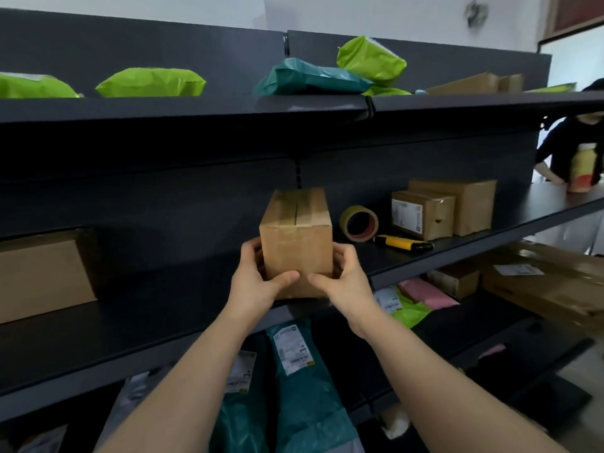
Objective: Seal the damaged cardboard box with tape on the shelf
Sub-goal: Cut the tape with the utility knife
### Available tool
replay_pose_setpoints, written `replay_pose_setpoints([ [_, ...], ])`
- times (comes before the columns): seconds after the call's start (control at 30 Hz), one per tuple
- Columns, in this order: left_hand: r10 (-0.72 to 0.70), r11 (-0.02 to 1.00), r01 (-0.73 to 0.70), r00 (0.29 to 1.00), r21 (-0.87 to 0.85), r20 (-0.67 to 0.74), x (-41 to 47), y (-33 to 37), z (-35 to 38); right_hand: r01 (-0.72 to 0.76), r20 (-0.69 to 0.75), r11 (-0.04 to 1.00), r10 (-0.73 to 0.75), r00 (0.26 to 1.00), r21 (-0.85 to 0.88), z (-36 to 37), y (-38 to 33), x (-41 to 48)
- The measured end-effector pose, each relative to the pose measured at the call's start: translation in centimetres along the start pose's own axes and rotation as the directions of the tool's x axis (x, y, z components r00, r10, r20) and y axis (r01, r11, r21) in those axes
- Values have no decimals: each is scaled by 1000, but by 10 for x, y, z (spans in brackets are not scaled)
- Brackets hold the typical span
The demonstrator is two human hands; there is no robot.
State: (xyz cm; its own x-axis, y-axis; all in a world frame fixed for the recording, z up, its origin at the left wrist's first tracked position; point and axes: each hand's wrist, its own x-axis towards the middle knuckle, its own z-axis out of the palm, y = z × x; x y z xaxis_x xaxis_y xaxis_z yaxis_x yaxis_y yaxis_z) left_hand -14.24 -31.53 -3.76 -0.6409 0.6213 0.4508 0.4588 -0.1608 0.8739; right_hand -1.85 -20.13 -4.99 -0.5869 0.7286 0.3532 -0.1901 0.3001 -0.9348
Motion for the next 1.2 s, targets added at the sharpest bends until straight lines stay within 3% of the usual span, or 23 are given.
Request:
replay_pose_setpoints([
  [0.17, 25, 999, -24, 1000, -25, 18, -1, 0, 42, 78, -41, 997, -77, 996, 5, -42, -6, 2],
  [0.4, 86, 995, -77, 984, -66, 158, -5, 31, 132, 132, -205, 970, -175, 963, -205, -124, -14, 0],
  [0.6, 133, 991, -123, 954, -51, 268, -4, 57, 242, 140, -392, 955, -238, 889, -261, -228, -1, -1],
  [0.73, 137, 990, -123, 938, -65, 319, -10, 79, 328, 143, -438, 950, -258, 861, -278, -308, 5, -1],
  [0.9, 75, 997, -75, 906, -15, 417, -10, 104, 413, -45, -435, 954, -94, 896, -298, -391, 6, 7],
  [1.03, 52, 998, -60, 851, -2, 523, 3, 107, 456, -180, -566, 938, -21, 824, -295, -440, 12, 24],
  [1.2, 93, 990, -139, 823, 39, 561, 23, 111, 483, -182, -689, 962, -10, 725, -206, -461, 26, 55],
])
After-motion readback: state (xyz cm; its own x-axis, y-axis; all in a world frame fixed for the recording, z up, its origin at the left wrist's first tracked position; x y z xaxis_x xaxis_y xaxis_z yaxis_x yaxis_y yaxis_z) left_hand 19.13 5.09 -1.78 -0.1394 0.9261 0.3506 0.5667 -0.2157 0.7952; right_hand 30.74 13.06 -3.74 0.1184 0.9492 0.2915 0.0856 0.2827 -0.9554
